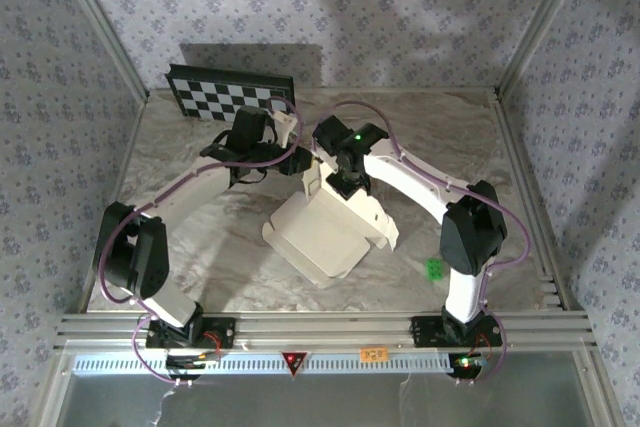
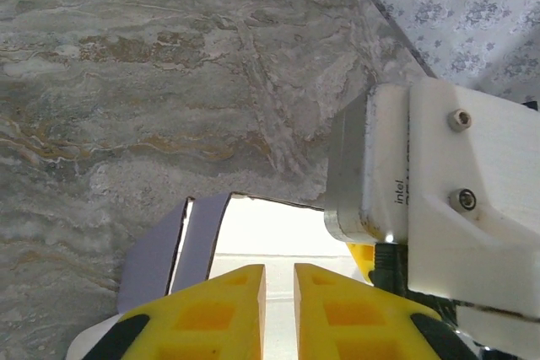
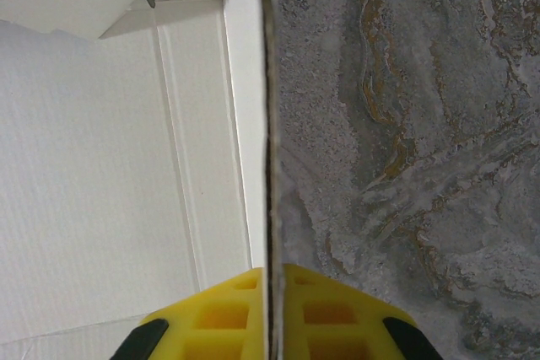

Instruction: Fold the paper box

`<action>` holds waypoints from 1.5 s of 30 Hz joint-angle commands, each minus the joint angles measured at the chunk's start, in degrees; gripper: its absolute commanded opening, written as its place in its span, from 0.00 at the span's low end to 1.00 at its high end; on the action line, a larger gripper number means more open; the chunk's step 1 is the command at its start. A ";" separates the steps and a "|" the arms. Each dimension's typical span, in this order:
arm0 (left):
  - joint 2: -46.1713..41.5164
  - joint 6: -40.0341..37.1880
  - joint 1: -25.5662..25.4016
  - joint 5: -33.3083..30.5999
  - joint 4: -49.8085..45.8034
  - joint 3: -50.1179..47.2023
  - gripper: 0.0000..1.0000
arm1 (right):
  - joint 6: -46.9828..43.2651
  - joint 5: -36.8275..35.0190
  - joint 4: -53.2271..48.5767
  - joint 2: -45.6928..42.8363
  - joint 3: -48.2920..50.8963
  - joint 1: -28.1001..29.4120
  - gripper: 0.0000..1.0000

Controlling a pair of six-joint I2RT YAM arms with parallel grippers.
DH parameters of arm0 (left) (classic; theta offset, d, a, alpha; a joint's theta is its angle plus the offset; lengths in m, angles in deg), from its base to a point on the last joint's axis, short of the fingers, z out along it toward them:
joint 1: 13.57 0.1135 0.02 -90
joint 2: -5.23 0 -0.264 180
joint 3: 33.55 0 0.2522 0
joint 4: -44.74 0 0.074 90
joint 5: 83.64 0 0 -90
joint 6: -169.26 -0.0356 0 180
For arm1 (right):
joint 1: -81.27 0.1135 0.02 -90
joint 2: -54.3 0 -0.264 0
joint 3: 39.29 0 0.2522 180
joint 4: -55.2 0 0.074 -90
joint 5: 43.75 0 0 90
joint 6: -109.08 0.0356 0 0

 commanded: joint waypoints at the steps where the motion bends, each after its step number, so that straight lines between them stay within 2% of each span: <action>1: -3.68 -0.36 -0.37 -3.41 0.44 0.09 0.20 | 0.95 3.23 -2.44 2.50 2.12 0.29 0.00; 7: -3.06 -1.26 -0.40 -6.18 -1.49 1.07 0.23 | 0.95 3.26 -2.39 2.55 2.30 0.36 0.00; 14: 1.53 -0.52 -0.37 -3.10 -2.96 2.30 0.26 | 0.97 3.27 -2.47 2.37 2.48 0.32 0.00; 26: 1.20 -1.04 -1.45 -1.10 -2.60 2.48 0.10 | 1.04 3.34 -2.55 2.62 2.22 0.31 0.00; 34: 1.99 -3.70 -2.37 -6.33 -6.70 1.84 0.05 | 1.14 3.36 -2.82 2.08 1.96 0.24 0.00; 45: 2.22 -5.17 -3.73 -8.75 -8.44 0.07 0.04 | 2.32 5.79 -1.68 -2.38 1.25 -0.53 0.22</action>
